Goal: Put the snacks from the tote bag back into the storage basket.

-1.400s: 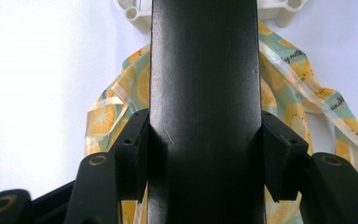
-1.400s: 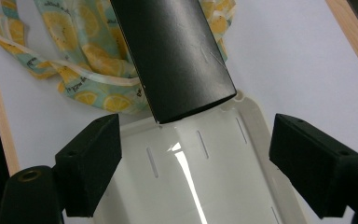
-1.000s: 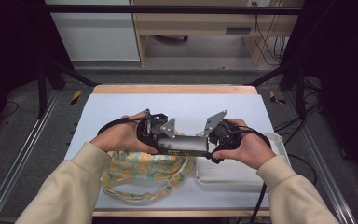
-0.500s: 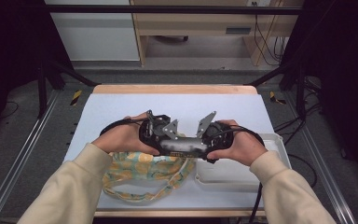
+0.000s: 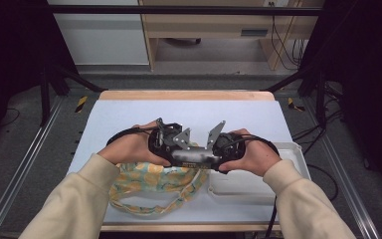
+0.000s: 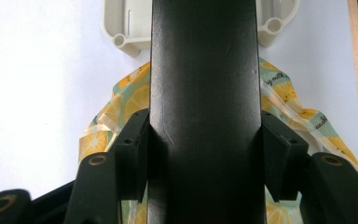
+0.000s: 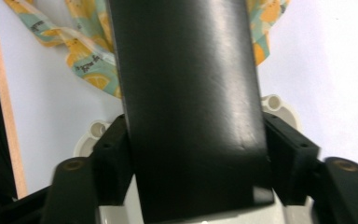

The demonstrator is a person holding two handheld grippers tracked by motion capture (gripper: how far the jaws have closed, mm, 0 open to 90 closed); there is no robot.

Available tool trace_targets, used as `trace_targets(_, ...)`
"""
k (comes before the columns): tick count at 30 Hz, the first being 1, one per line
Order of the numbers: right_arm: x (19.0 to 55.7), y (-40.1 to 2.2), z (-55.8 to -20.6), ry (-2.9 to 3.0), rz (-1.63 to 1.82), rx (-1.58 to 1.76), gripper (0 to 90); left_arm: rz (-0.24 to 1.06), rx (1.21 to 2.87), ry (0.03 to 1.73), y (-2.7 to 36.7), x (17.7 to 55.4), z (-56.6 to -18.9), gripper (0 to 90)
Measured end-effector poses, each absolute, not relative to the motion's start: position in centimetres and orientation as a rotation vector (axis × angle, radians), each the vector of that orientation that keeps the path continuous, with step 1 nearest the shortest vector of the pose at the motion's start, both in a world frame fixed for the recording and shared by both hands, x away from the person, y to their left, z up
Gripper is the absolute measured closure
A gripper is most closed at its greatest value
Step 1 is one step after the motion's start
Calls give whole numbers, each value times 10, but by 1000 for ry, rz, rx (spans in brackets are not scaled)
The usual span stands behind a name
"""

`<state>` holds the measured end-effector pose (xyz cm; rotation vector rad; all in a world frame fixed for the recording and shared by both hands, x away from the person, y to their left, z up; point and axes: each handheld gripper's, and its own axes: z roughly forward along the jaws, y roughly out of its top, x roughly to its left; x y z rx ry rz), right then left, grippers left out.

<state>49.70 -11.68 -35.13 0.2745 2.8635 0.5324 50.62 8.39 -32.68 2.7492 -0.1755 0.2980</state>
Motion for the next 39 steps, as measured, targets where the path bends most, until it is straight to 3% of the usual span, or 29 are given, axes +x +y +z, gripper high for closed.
trace_targets(10,495,-117,-355,2880,490,234,416,309,2730,-176,83,506,-332,405)
trace_targets(14,496,-126,-356,2878,540,269,420,333,2694,-118,90,510,-330,277)
trace_targets(21,495,-153,-356,2870,558,330,420,340,2623,-37,111,514,-325,145)
trace_targets(39,489,-231,-371,2836,605,419,420,358,2625,110,155,511,-351,107)
